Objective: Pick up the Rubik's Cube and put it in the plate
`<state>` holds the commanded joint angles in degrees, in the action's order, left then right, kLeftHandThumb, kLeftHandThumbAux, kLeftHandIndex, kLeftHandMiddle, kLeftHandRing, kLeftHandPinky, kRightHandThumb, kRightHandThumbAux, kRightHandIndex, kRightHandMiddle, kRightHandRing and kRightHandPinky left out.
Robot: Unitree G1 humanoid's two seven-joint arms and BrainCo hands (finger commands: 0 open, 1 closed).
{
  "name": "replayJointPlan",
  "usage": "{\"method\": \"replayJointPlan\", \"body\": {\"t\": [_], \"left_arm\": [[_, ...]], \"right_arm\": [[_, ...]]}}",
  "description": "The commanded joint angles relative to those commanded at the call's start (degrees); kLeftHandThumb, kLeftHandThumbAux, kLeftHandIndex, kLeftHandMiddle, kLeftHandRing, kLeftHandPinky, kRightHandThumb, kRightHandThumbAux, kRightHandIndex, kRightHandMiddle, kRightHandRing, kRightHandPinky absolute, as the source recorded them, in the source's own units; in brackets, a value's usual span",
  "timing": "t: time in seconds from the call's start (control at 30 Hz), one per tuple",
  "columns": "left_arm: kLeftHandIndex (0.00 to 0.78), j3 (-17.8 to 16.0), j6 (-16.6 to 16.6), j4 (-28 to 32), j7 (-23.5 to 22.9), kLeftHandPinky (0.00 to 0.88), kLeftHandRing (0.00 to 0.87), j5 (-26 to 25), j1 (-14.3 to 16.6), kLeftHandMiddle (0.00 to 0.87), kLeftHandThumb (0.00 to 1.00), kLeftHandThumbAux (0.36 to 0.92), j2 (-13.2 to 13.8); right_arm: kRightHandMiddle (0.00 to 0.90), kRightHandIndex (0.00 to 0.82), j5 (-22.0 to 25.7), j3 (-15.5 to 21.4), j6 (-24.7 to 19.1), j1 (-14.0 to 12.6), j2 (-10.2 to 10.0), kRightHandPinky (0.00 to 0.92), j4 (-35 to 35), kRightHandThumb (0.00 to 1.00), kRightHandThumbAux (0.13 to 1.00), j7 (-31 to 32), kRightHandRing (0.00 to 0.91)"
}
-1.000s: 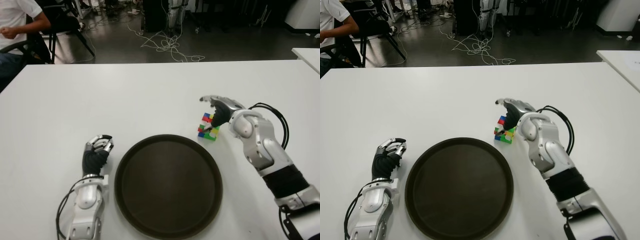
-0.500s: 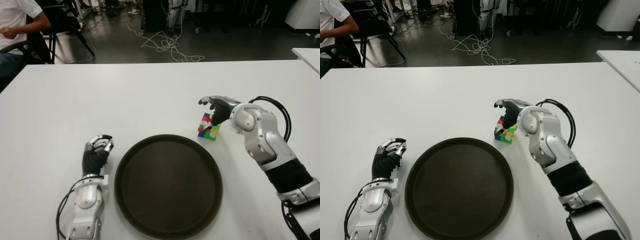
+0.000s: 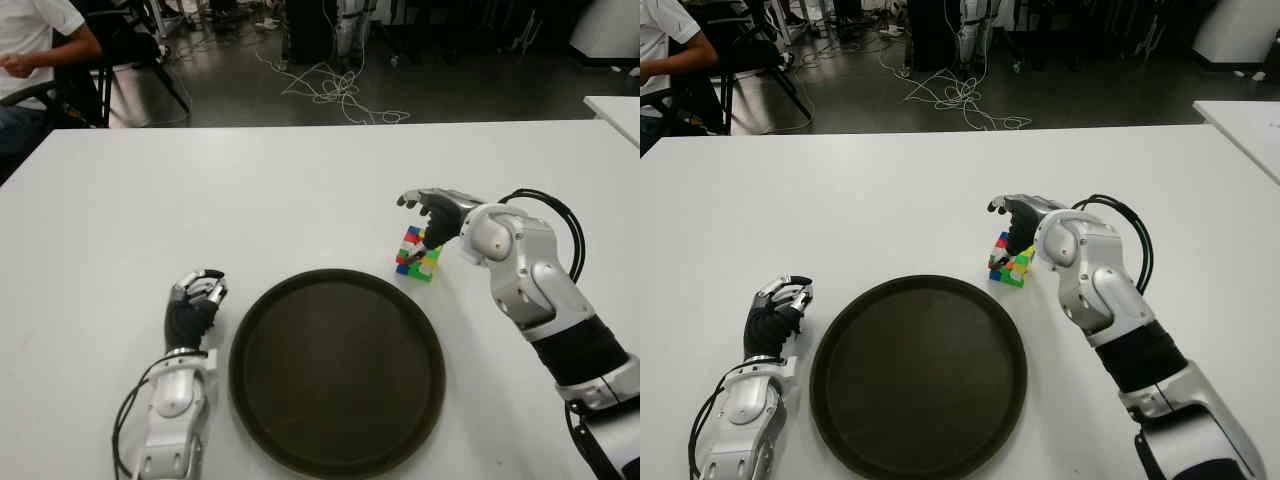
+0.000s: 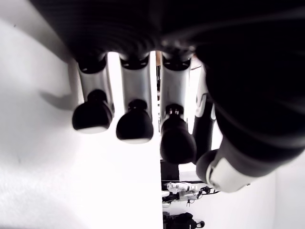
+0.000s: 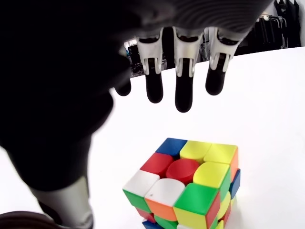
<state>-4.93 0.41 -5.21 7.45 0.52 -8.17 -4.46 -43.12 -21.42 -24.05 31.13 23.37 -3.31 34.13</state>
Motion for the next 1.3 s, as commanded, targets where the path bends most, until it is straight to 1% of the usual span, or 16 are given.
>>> {"method": "replayJointPlan", "body": {"t": [0.3, 0.57, 0.8, 1.03, 1.17, 1.3], "left_arm": [[0.444, 0.1, -0.6, -0.3, -0.5, 0.819, 0.826, -0.1, 0.0, 0.813, 0.710, 0.705, 0.3], [0.444, 0.1, -0.4, -0.4, -0.5, 0.825, 0.830, 0.2, 0.1, 0.817, 0.710, 0.705, 0.7], [0.444, 0.0, -0.4, -0.8, 0.0, 0.834, 0.832, 0.8, 0.4, 0.819, 0.711, 0.705, 0.8], [0.444, 0.1, -0.7, -0.8, -0.1, 0.828, 0.832, 1.0, 0.4, 0.815, 0.712, 0.704, 0.9], [0.444, 0.2, -0.6, -0.9, -0.2, 0.818, 0.827, 1.0, 0.4, 0.815, 0.712, 0.704, 1.0], [0.444, 0.1, -0.3, -0.7, -0.5, 0.823, 0.828, 0.8, 0.4, 0.817, 0.712, 0.704, 0.9]], "right_arm": [[0.170, 0.168, 0.3, 0.3, 0.1, -0.3, 0.2, 0.199, -0.3, 0.000, 0.832, -1.6, 0.190], [0.171, 0.164, 0.2, 0.4, -1.3, -0.7, -0.2, 0.170, -0.2, 0.000, 0.804, -2.5, 0.188], [0.174, 0.164, 1.1, 1.0, -1.4, -1.0, -0.3, 0.178, -0.4, 0.000, 0.820, -3.6, 0.186], [0.170, 0.156, 1.6, 1.1, -0.4, -1.2, 0.2, 0.159, -1.1, 0.000, 0.812, -5.5, 0.179], [0.185, 0.176, 2.1, 1.4, 0.8, -1.5, 0.4, 0.179, -1.5, 0.000, 0.815, -6.6, 0.196], [0.189, 0.176, 2.3, 1.4, 1.7, -1.6, 0.8, 0.193, -1.9, 0.000, 0.804, -6.9, 0.201]]}}
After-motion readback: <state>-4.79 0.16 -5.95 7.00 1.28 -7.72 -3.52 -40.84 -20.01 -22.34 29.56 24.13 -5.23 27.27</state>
